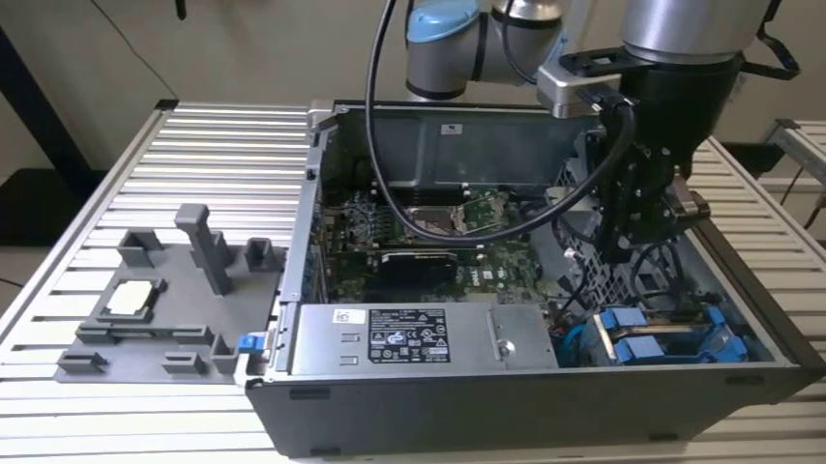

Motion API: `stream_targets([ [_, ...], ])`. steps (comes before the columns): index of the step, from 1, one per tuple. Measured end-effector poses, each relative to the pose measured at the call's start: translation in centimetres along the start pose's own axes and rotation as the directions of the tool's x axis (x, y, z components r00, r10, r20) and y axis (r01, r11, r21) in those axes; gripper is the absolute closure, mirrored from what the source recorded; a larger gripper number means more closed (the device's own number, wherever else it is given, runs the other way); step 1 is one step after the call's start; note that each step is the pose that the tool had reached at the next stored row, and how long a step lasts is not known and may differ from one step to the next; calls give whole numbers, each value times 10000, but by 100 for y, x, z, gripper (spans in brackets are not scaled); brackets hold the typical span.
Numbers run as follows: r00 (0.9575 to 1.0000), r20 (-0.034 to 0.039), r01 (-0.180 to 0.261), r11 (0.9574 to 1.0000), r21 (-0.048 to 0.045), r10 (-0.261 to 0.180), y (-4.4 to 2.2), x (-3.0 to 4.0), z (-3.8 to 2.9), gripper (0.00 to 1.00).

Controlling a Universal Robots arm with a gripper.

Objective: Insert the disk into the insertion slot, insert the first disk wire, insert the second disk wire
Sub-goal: 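Insert the second disk wire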

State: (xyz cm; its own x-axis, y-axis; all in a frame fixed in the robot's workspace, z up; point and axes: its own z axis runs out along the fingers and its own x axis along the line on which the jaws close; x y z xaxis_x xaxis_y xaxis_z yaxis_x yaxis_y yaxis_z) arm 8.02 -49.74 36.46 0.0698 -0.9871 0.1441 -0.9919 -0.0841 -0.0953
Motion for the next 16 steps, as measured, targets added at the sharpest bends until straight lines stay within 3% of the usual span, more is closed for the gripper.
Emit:
stream_targets([
  [6,10000,-4,-6,10000,55,6,14,-2,3,73],
  [10,10000,36,-6,10000,69,6,15,-3,3,73],
  [16,10000,40,-27,9998,204,26,45,-4,0,73],
])
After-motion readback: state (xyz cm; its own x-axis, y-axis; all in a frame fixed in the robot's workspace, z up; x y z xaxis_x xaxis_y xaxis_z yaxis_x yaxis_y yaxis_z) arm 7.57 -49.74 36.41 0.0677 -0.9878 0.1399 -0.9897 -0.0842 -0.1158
